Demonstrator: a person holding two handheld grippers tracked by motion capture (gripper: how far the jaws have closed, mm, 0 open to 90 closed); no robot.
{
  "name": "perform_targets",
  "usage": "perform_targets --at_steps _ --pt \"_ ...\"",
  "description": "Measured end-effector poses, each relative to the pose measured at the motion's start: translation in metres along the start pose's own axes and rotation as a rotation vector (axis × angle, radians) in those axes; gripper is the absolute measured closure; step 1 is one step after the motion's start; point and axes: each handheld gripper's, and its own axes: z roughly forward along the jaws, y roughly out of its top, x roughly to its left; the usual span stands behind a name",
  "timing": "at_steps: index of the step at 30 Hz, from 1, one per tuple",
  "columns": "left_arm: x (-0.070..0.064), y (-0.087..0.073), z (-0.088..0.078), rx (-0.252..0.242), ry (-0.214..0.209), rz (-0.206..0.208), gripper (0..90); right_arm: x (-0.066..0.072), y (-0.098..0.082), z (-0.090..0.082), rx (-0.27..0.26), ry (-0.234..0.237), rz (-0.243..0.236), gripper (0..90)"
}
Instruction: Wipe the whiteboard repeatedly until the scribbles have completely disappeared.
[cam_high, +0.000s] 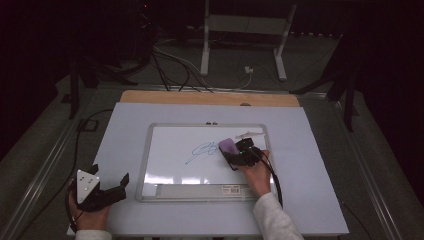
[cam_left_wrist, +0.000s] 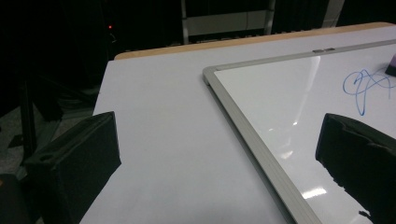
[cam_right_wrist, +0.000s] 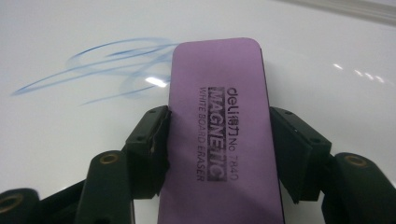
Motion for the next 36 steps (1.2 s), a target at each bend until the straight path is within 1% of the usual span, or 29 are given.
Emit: perform_targets --at_steps 1,2,3,5,6,7,8,9,11,13,14,17,19,20,22,24,25,27,29,30,31,32,33,36 --pt "0.000 0.000 0.000 0.000 0.000 0.000 0.6 -0.004 0.001 0.000 -0.002 -0.018 0.019 41.2" --pt "0.000 0.000 0.000 0.000 0.000 0.000 0.6 -0.006 0.002 0.001 -0.002 -0.025 0.033 41.1" --pt "0.000 0.000 0.001 0.001 0.000 -0.001 0.6 -0.007 0.003 0.002 -0.001 -0.030 0.036 41.2" --pt "0.000 0.000 0.001 0.004 -0.001 0.002 0.6 -0.005 0.004 0.002 -0.002 -0.043 0.028 41.1" --pt "0.000 0.000 0.001 0.004 -0.002 0.003 0.6 -0.003 0.005 0.003 -0.003 -0.041 0.019 41.1" --pt "-0.001 0.000 0.001 0.005 -0.002 0.003 0.6 -0.001 0.005 0.003 -0.002 -0.026 0.016 41.1" --pt "-0.001 0.000 0.001 0.004 -0.002 0.003 0.6 0.002 0.004 0.004 0.000 0.002 0.003 41.1" --pt "-0.001 0.000 0.001 0.004 -0.002 0.003 0.6 0.005 0.004 0.005 0.002 0.013 -0.007 41.1" --pt "-0.001 0.000 0.001 0.006 -0.002 0.002 0.6 0.012 0.005 0.006 0.016 0.049 -0.042 41.1" --pt "0.000 0.000 0.001 0.005 -0.002 0.003 0.6 0.014 0.007 0.006 0.025 0.051 -0.066 41.1" --pt "0.000 0.000 0.001 0.004 -0.001 0.002 0.6 0.013 0.009 0.007 0.030 0.052 -0.066 41.1" --pt "0.001 0.000 0.001 0.001 0.000 -0.001 0.6 0.007 0.012 0.009 0.025 0.010 -0.020 41.2" --pt "0.001 -0.001 0.001 0.003 -0.001 -0.001 0.6 0.000 0.014 0.010 0.018 -0.040 0.016 41.2" --pt "0.000 -0.001 0.001 0.003 -0.001 0.000 0.6 -0.001 0.015 0.010 0.019 -0.054 0.029 41.2" --pt "0.000 0.000 0.001 0.004 -0.002 0.002 0.6 -0.001 0.017 0.011 0.024 -0.068 0.036 41.2" --pt "0.000 0.000 0.001 0.004 -0.003 0.004 0.6 0.003 0.020 0.013 0.027 -0.086 0.023 41.2" --pt "0.000 0.000 0.001 0.004 -0.003 0.003 0.6 0.005 0.020 0.013 0.028 -0.071 0.018 41.2" --pt "0.000 0.000 0.001 0.003 -0.002 0.000 0.6 0.009 0.019 0.015 0.030 -0.013 0.020 41.1" --pt "0.000 0.000 0.001 0.002 -0.002 0.000 0.6 0.014 0.019 0.016 0.030 0.012 -0.009 41.2" --pt "0.000 0.000 0.001 0.002 -0.002 0.001 0.6 0.015 0.019 0.016 0.030 0.013 -0.020 41.1" --pt "0.000 0.000 0.001 0.002 -0.001 0.000 0.6 0.014 0.019 0.016 0.031 0.017 -0.019 41.1" --pt "0.000 0.000 0.000 0.001 -0.001 0.001 0.6 0.013 0.019 0.017 0.029 0.019 -0.014 41.1" --pt "0.000 0.000 0.000 0.001 -0.001 0.001 0.6 0.011 0.020 0.017 0.028 0.007 -0.006 41.1" --pt "0.001 0.000 0.000 0.001 -0.001 0.000 0.6 -0.001 0.021 0.018 0.011 -0.037 0.049 41.1"
